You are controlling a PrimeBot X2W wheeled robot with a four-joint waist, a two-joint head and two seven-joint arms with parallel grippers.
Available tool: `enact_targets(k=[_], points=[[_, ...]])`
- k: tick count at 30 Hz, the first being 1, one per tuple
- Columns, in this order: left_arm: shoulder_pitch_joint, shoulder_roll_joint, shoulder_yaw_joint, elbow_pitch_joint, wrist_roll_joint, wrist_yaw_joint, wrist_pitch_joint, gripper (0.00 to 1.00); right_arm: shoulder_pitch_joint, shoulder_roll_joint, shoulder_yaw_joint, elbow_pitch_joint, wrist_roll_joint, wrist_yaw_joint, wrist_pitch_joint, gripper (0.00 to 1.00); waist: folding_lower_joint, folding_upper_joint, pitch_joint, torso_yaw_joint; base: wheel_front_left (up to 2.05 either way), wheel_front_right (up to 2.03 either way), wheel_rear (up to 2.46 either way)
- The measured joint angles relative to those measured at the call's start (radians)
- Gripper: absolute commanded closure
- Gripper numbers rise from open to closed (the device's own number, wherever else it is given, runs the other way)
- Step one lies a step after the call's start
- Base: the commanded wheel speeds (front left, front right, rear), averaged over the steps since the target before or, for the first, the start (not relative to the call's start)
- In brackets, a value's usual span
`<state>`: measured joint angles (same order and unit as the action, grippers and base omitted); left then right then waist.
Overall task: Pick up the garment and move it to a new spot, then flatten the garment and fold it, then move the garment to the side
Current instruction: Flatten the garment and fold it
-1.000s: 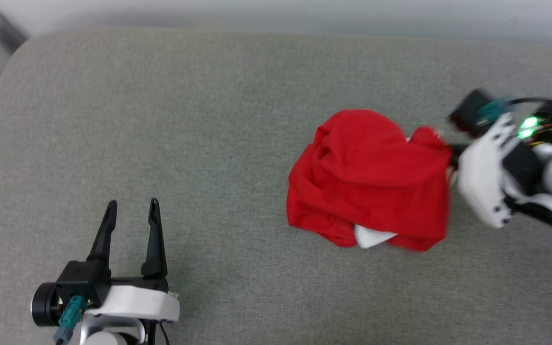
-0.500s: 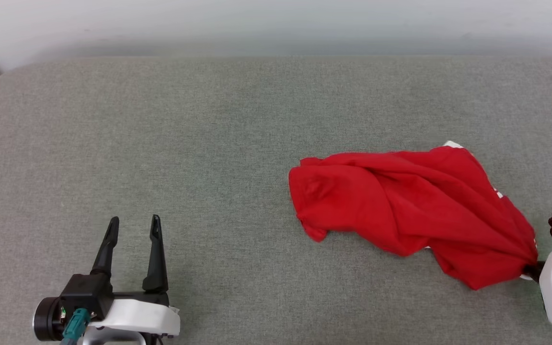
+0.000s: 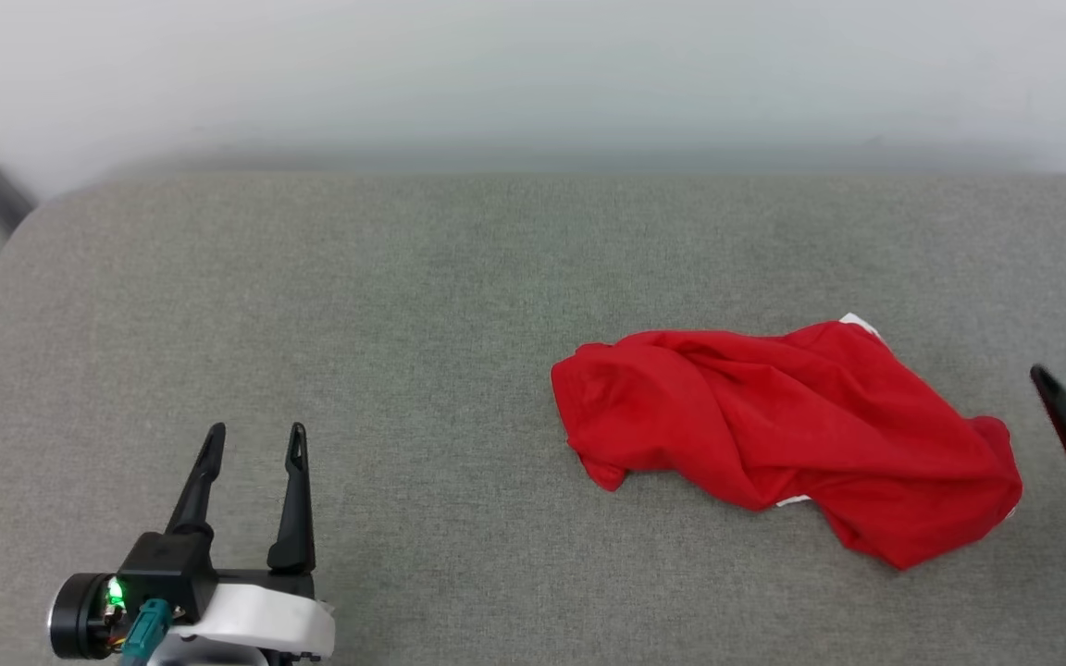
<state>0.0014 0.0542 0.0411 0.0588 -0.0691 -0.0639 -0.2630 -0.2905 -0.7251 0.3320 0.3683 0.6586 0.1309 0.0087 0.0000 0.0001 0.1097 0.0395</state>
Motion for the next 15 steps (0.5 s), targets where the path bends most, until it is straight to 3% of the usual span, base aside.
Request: enact_targets(k=[3, 8, 11, 15], points=[[-0.006, 0.02, 0.007, 0.002, 0.009, -0.012, 0.0, 0.0, 0.062, 0.078, -0.15, -0.081, -0.105, 0.0, -0.064, 0.0, 0.0, 0.0, -0.026, -0.005, 0.0, 0.0, 0.0], [-0.108, 0.065, 0.003, 0.015, 0.027, -0.026, 0.0, 0.0, 0.181, 0.294, -0.37, -0.269, -0.278, 0.0, -0.142, 0.0, 0.0, 0.0, -0.047, -0.019, 0.0, 0.0, 0.0], [-0.19, 0.094, -0.008, 0.043, 0.031, -0.038, 0.0, 0.0, 0.248, 0.436, -0.432, -0.373, -0.344, 0.0, -0.16, 0.0, 0.0, 0.0, -0.048, -0.031, 0.0, 0.0, 0.0], [-0.343, 0.147, -0.03, 0.091, 0.007, -0.052, 0.05, 0.0, 0.32, 0.56, -0.449, -0.466, -0.421, 0.0, -0.187, 0.0, 0.0, 0.0, -0.044, -0.054, 0.0, 0.0, 0.0]])
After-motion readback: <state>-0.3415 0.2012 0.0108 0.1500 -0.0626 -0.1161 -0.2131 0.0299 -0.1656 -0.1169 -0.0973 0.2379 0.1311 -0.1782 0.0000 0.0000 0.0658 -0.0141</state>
